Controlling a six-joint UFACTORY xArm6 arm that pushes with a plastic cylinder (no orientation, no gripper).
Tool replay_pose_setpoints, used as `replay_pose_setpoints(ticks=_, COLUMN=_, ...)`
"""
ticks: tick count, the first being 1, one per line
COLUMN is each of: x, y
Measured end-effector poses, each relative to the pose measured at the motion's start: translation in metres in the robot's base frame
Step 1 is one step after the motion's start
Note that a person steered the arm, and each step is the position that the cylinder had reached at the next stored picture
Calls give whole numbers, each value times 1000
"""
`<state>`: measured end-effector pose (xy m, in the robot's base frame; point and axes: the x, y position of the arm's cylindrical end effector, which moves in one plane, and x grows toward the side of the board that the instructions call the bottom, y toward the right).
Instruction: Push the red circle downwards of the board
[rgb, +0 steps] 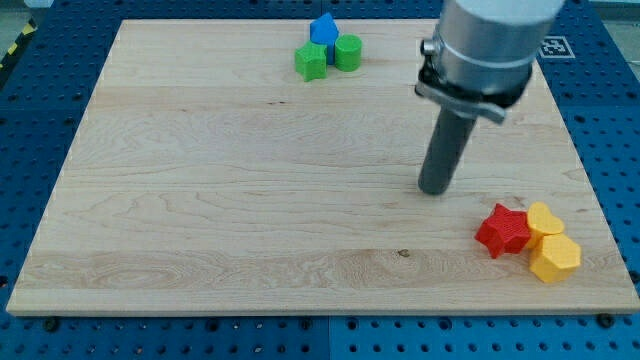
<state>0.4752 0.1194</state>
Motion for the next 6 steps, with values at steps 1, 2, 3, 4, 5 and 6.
replay_pose_setpoints(ticks=1, x=-62, y=0)
replay_pose_setpoints(ticks=2, x=-132, y=2)
replay_pose_setpoints(ticks=3, x=-198, y=5)
replay_pose_setpoints(ticks=4, x=-267, y=10)
replay_pose_setpoints(ticks=5, x=-284, y=12)
replay_pose_setpoints(ticks=6, x=-283, y=11)
